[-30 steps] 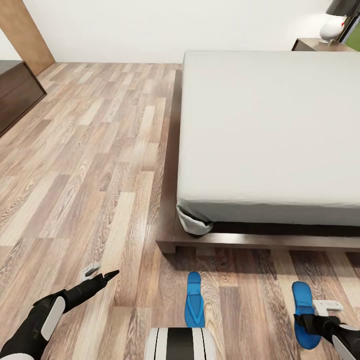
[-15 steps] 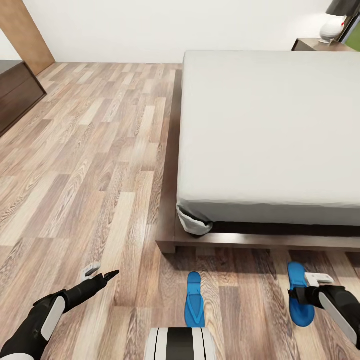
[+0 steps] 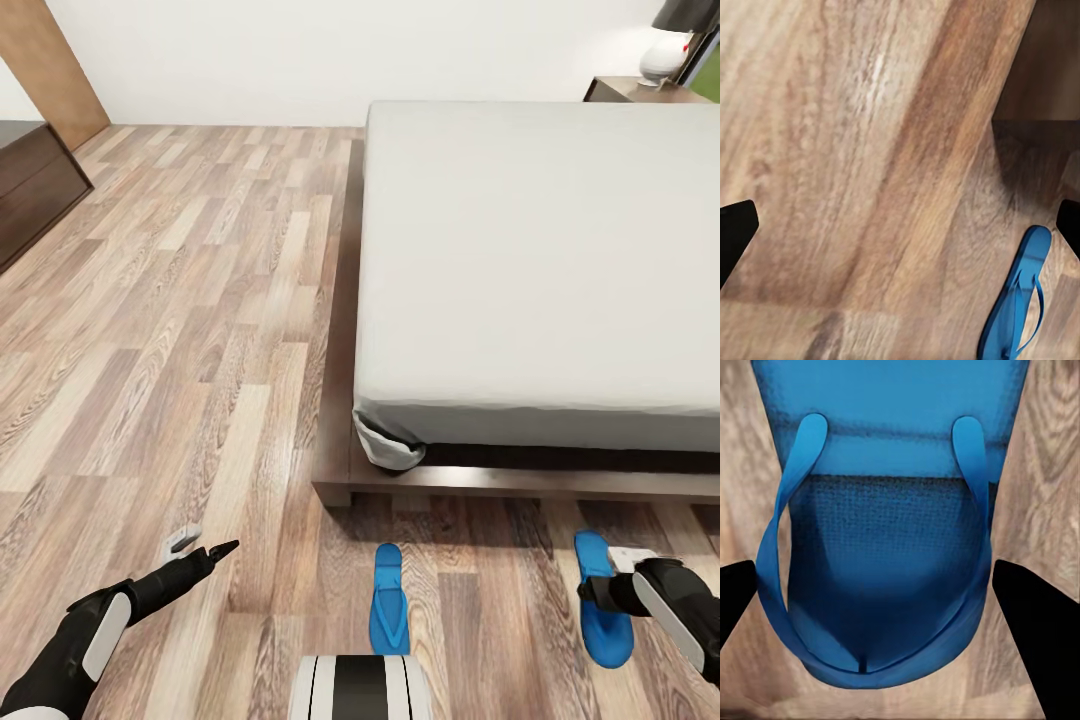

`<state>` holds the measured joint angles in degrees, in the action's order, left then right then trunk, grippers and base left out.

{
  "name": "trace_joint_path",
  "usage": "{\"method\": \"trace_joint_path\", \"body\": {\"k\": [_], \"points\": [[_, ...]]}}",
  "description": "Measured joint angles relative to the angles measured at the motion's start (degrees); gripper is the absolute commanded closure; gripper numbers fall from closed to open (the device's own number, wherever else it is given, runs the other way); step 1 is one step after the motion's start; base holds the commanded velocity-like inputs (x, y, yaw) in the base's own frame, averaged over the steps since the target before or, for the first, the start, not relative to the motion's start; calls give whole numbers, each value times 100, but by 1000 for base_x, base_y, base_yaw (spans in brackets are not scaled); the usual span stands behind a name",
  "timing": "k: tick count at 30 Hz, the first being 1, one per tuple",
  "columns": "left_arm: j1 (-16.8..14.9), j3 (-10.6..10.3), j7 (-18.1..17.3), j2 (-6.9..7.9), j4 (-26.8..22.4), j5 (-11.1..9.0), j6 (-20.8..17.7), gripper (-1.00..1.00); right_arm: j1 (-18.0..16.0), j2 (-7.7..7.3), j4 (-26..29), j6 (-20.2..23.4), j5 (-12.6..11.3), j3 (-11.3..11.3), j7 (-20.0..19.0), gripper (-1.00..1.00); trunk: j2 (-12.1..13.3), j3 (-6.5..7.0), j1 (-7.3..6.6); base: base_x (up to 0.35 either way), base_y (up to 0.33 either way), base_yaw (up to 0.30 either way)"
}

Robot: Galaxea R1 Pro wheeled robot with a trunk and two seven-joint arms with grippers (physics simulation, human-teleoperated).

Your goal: In the bedroom, move the book from the bed onto either nightstand, and place the two sandals side by side next to the bed.

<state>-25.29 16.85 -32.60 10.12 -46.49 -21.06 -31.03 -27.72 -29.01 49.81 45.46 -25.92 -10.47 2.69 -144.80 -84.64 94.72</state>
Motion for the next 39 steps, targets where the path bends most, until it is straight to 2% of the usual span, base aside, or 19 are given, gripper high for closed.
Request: {"method": "trace_joint_path", "body": {"k": [2, 5, 9, 19, 39], "points": [[0, 0, 0, 0, 0, 0, 0, -100, -1, 61, -137, 44, 7, -10, -2, 100, 0, 0, 0, 0, 0, 0], [0, 0, 0, 0, 0, 0, 0, -100, -1, 241, -320, 60, 12, -23, -12, 100, 0, 0, 0, 0, 0, 0], [0, 0, 0, 0, 0, 0, 0, -100, -2, 320, -508, 55, 43, -26, -18, 100, 0, 0, 0, 0, 0, 0], [0, 1, -1, 0, -2, 4, -9, -100, -2, 334, -542, 26, 47, -26, -15, 100, 0, 0, -1, 115, 180, 0], [0, 10, -97, 8, -3, -5, -9, -100, -2, 334, -548, 12, 43, -27, -21, 100, 0, 0, 0, -12, 285, 0]]}}
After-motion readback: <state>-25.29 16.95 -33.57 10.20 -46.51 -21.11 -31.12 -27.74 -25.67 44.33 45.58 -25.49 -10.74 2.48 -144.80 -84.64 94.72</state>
